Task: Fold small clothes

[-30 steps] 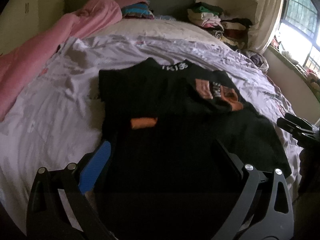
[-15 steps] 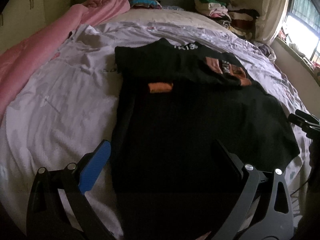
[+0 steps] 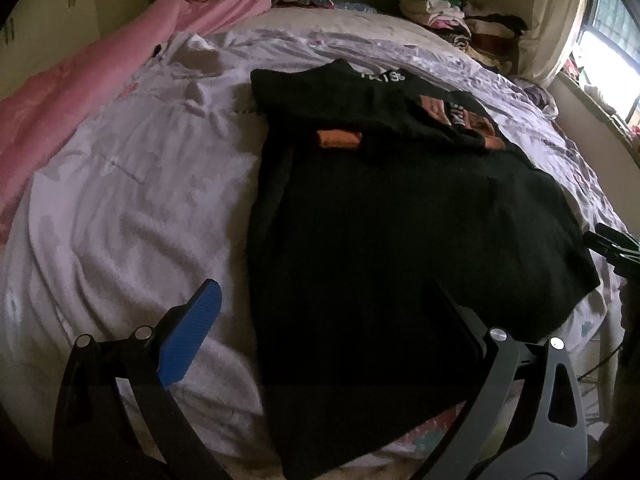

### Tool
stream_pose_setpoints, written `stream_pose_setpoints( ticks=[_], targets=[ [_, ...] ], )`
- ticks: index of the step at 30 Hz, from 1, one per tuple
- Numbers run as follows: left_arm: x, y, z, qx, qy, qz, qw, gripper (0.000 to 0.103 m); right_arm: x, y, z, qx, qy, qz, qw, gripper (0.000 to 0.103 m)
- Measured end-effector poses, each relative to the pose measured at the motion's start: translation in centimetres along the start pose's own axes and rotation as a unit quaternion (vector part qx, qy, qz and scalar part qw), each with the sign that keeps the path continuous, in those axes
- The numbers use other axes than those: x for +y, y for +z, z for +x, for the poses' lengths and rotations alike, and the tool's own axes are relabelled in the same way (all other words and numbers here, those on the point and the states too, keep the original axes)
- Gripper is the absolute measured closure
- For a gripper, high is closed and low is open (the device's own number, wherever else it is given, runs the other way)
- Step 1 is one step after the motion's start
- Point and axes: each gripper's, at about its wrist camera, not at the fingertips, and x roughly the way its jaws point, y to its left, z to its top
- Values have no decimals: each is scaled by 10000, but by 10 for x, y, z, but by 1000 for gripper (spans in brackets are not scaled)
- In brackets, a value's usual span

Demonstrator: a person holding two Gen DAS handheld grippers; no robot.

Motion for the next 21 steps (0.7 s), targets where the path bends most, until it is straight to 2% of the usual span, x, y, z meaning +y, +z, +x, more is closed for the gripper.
stream_pose_setpoints(
  ticks=[6,10,11,14,16,19,21],
  targets=[
    [5,-15,1,166,-168,-110,9997,10,-4,-11,-1,108,5,-37,9999,6],
    [17,-25,1,264,-429,-356,9981,11,-10,-18,0,168,6,29,9999,6],
    [19,-27,-1,253,-492,-393,9977,13,-11,-19,0,177,2,41,9998,6],
    [22,-33,-4,279,-593,-453,9968,42,-14,-21,0,192,-2,73,9998,6],
    [23,-37,-4,344,-783,-563,9947,53,-15,-23,0,197,13,84,9998,6],
    [23,-45,-4,401,-885,-637,9932,64,-16,-24,-1,211,62,74,9997,6],
    [21,-48,-5,456,-1080,-715,9905,67,-16,-26,-1,232,151,79,9996,6]
  ],
)
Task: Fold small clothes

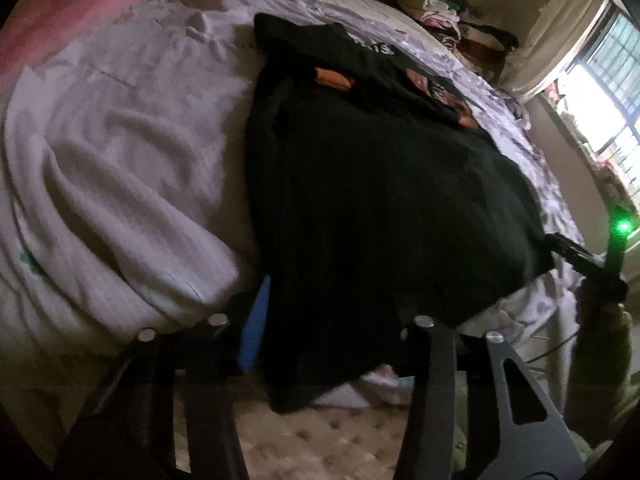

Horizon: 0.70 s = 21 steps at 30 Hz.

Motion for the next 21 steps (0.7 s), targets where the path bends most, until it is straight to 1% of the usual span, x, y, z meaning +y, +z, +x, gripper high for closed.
stream_pose_setpoints(
  ticks=[2,5,7,9,10,11,13,14,15,16,17,18,19,20,21],
  targets=[
    [-4,-3,1,31,-61,32,10000,67,-1,-2,0,30,81,6,10000,6],
    [-9,-6,6,99,-16,133,9999,67,-5,-5,-1,87,243,12,9997,6],
    [-5,-6,14,204,93,93,9997,67,-9,-8,2,191,289,37,9994,6],
    [-1,-8,19,238,73,35,9997,67,-12,-11,5,294,334,61,9990,7],
    [-1,-8,20,239,62,31,9997,67,-12,-13,6,331,350,53,9988,16],
    [-1,-7,21,243,57,30,9997,67,-13,-16,9,399,359,18,9986,23],
    [0,-7,22,250,47,5,9997,67,-12,-20,14,493,280,-55,9984,41],
    [0,-7,22,246,45,4,9997,67,-11,-23,15,476,262,-136,9984,46],
    [0,-7,23,235,45,-3,9997,67,-9,-24,14,437,292,-189,9984,62],
    [1,-7,23,230,46,-16,9997,68,-8,-24,13,388,330,-239,9984,84],
    [1,-6,23,221,48,-74,9997,75,-6,-23,9,312,353,-315,9984,92],
    [3,-6,21,203,51,-147,9997,81,-4,-22,7,267,326,-365,9984,92],
    [5,-4,19,150,3,-243,9996,93,-2,-20,5,220,288,-398,9986,94],
    [7,-2,15,90,-66,-310,9995,98,-1,-17,0,128,273,-409,9987,94],
    [8,0,11,37,-118,-364,9993,98,0,-15,-3,40,281,-414,9987,95]
  ],
)
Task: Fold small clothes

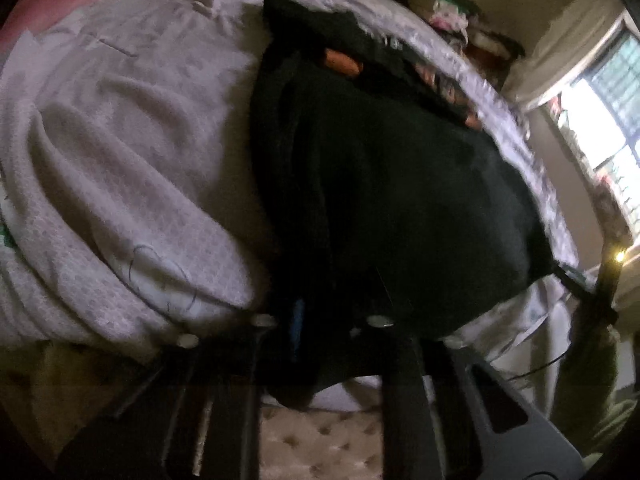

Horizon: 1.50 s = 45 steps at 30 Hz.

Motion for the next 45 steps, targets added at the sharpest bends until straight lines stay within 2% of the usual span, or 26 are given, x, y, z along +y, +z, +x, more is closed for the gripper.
stream_pose_setpoints(
  ticks=[5,11,20,34,45],
  targets=[
    [-3,8,-19,-260,14,25,9997,99,13,15,-27,-599,103,-192,9980,95],
    [-12,18,-42,-567,40,114,9983,99,25,33,-47,-1102,254,-308,9931,95],
    [-10,51,-61,-920,3,-46,9957,99,14,58,-75,-1902,378,112,9809,95],
    [-13,102,-78,-1389,-32,-75,9903,99,-5,96,-81,-2335,351,481,9705,95],
    [-17,144,-81,-1763,122,79,9842,99,-9,136,-70,-2563,79,516,9652,95]
  ],
)
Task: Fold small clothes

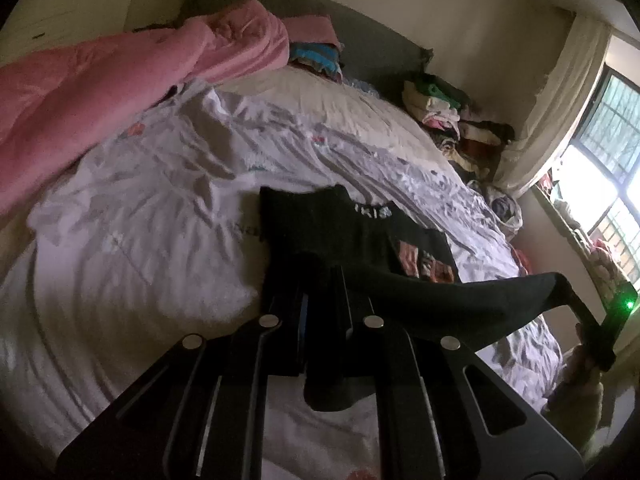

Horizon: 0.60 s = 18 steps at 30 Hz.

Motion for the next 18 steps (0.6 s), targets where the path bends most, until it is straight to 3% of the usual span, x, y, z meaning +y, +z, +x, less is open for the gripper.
stream_pose_setpoints(
  ticks=[18],
  targets=[
    [16,49,75,-187,264,-292,9991,100,-9,28,95,219,-465,-113,9986,95]
  ],
)
